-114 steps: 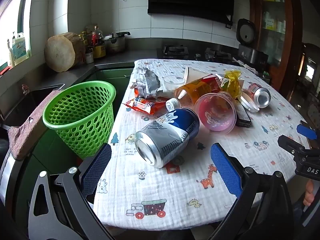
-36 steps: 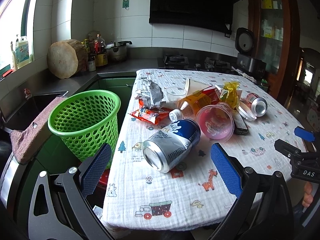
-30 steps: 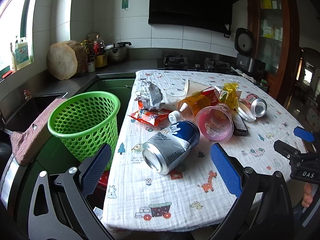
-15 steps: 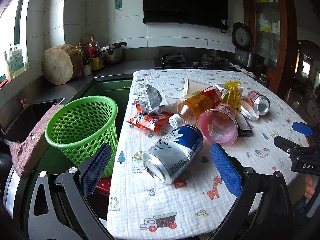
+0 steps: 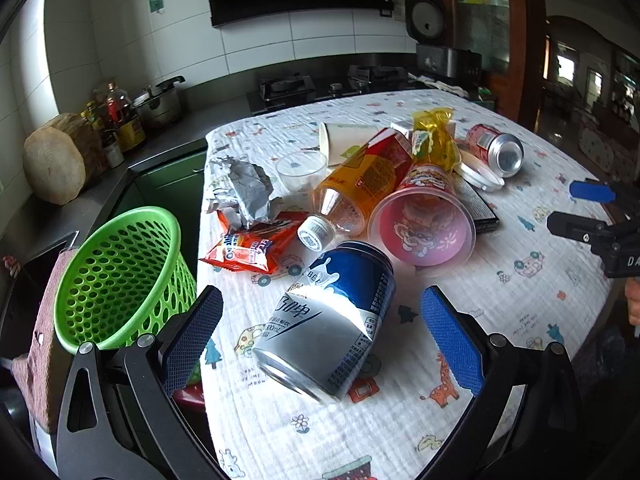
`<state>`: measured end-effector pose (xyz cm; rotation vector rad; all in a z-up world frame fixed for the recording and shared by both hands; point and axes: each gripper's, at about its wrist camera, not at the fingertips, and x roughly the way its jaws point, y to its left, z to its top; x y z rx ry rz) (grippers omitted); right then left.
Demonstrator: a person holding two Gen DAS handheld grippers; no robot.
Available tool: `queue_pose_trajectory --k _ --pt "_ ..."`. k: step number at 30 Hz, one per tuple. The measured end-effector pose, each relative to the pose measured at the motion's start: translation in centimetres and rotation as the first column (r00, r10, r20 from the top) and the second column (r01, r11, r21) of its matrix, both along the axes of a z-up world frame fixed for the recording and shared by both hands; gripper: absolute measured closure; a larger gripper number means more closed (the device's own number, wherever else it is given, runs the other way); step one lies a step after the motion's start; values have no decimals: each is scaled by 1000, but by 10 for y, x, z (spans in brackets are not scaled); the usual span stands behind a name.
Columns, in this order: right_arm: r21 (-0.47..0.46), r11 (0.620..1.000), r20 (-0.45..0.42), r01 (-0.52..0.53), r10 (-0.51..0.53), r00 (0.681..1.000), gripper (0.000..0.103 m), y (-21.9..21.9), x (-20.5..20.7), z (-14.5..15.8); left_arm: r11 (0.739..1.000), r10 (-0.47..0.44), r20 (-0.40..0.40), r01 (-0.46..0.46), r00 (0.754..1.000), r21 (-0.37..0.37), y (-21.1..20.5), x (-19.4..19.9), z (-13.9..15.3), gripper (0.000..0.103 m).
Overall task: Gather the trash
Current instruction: 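Grasp the blue-and-white beer can with the left tool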
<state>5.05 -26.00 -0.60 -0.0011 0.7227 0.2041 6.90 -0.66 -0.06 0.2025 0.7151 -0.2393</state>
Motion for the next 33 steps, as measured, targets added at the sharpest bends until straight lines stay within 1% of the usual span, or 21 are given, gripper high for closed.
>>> queue_pose_trajectory --k 4,6,8,12,15,16,17,18,19,20,24,31,33 --pt "-2 1000 -2 -11 11 1000 8 2 7 1 998 -63 -80 64 995 3 1 22 -11 6" --pt "-6 1000 -3 -15 15 1000 8 4 10 0 994 -111 -127 111 986 -10 0 32 -16 6" --pt "-9 1000 -7 -21 21 1000 7 5 13 -1 993 -117 -161 121 980 13 -1 40 -21 6" --pt "-12 999 -23 -38 37 999 8 9 18 -5 987 -142 -233 154 962 35 -3 53 -33 6" --pt "-9 999 -36 -52 52 998 8 13 22 -8 984 -153 -263 171 953 49 -4 57 -41 6" --pt "-6 998 -42 -58 58 997 8 14 23 -8 983 -160 -266 179 951 49 -5 57 -42 8" --pt "-4 998 -45 -65 65 997 8 17 25 -8 981 -172 -270 191 947 43 -6 56 -42 15" --pt "-3 997 -46 -72 72 996 8 19 26 -8 979 -182 -275 200 944 36 -6 56 -43 18" --pt "1 997 -47 -80 80 996 8 21 28 -8 979 -187 -276 203 943 31 -7 57 -43 26" --pt "6 996 -50 -89 89 995 8 23 29 -7 979 -189 -276 203 942 25 -7 57 -44 29" --pt "6 993 -53 -119 119 991 14 37 32 -5 981 -184 -259 193 948 7 -3 56 -44 29" --pt "-14 989 -60 -146 145 988 17 56 37 -9 985 -171 -225 167 959 -38 11 50 -36 30" --pt "-33 989 -57 -146 144 988 17 61 39 -11 986 -167 -210 161 963 -48 15 48 -32 30"
